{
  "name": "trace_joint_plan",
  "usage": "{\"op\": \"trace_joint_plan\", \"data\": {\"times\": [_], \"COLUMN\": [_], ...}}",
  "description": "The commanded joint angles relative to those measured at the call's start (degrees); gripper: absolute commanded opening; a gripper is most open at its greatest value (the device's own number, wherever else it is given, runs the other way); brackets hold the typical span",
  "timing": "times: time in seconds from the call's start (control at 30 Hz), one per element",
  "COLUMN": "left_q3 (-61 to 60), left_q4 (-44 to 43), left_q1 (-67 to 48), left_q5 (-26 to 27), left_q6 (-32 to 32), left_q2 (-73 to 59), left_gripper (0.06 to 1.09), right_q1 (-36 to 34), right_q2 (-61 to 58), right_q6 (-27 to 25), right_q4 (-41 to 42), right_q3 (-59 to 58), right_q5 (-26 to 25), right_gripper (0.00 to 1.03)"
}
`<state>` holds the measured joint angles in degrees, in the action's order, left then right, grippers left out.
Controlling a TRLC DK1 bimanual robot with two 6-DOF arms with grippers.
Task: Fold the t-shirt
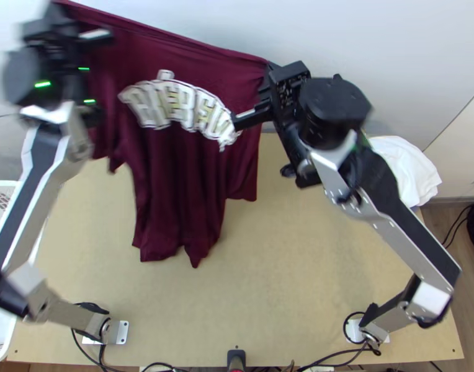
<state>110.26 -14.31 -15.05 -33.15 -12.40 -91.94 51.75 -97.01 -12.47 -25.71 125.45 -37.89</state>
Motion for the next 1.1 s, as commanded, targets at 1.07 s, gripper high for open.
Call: {"op": "trace_joint_plan", "data": {"times": [1.07], "left_q3": [12.6], "left_q4": [18.6], "left_q1": [0.5], "left_q5": [2.1], "left_q6": [22.3], "left_q2": [-33.7], "left_gripper": [0.1], "right_q1": [-21.9], "right_q2": [-22.3], "right_q6": [23.9], "right_q4": [10.4], "right_q3": [-16.2], "right_q5": [14.2], "right_gripper": [0.03]}}
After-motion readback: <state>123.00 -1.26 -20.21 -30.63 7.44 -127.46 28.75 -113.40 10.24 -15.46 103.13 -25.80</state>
